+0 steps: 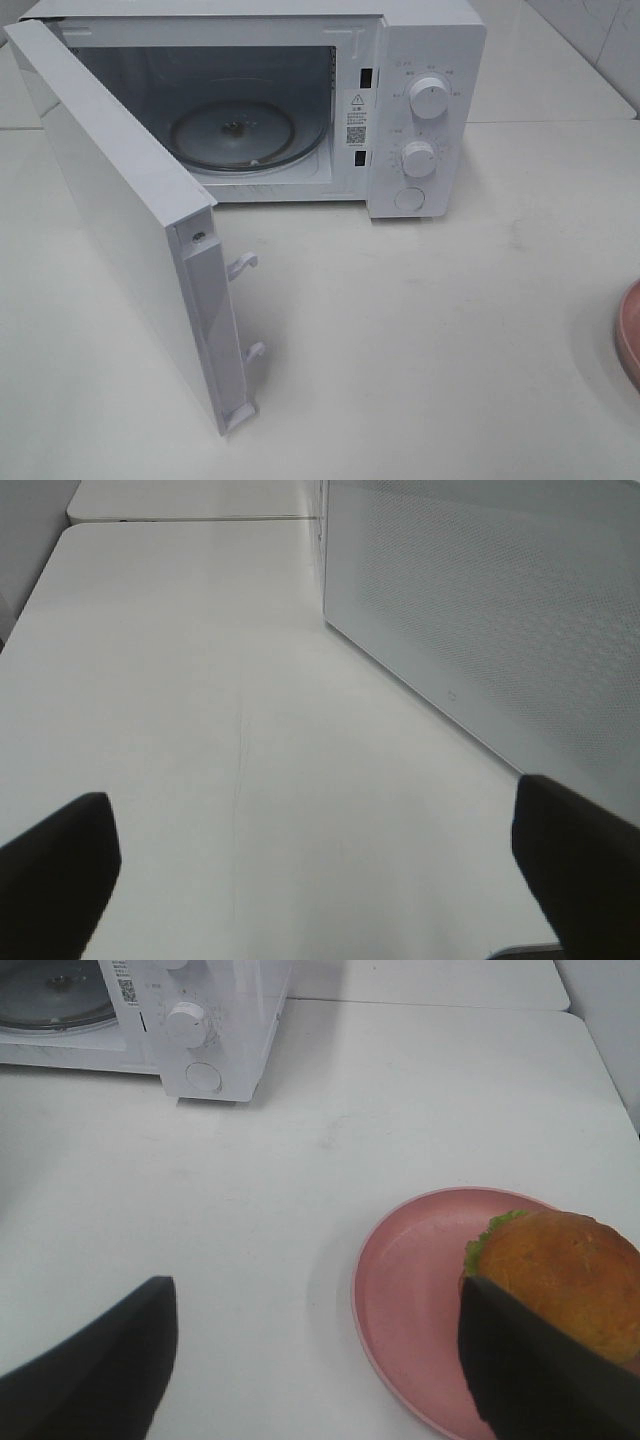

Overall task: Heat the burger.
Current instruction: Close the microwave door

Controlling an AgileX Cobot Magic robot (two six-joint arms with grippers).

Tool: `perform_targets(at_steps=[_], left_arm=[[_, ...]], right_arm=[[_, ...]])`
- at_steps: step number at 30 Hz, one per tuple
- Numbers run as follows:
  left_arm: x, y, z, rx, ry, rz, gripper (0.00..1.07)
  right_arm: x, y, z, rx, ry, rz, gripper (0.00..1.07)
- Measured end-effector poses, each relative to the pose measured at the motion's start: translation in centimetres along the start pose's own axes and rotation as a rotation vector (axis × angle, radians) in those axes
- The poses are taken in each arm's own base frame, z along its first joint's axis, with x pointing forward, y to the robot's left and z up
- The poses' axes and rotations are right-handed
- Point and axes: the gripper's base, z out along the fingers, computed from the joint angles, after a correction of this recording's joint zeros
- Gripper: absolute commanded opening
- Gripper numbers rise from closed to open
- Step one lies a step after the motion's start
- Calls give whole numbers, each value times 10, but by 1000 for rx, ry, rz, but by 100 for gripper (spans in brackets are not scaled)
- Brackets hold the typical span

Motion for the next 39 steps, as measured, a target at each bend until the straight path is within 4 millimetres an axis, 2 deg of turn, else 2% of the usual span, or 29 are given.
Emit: perform_targets(at_steps=[22, 28, 30, 32, 33, 35, 36, 37, 38, 39], left_arm=[[0, 0, 0, 0, 0, 0, 100], [-5, 0, -3, 0, -24, 0, 96], [-8, 0, -3, 0, -35, 0, 93], [-17, 0, 2, -1, -44, -2, 83], [-17, 0, 2, -1, -44, -2, 83], [-26, 1, 13, -3, -18, -6, 61], [-26, 1, 13, -3, -18, -6, 61], [-29, 1, 17, -4, -8, -7, 54], [-29, 1, 17, -4, -8, -7, 54], [-33, 2, 25, -4, 21, -9, 41]], right_arm=[[0, 0, 0, 0, 0, 0, 75], [0, 0, 0, 0, 0, 0, 75], [0, 0, 0, 0, 0, 0, 75], [0, 0, 0, 0, 0, 0, 75], [0, 0, 0, 0, 0, 0, 75], [0, 0, 0, 0, 0, 0, 75], [0, 0, 0, 0, 0, 0, 75], [0, 0, 0, -1, 0, 0, 75], [0, 0, 0, -1, 0, 0, 75], [0, 0, 0, -1, 0, 0, 75]])
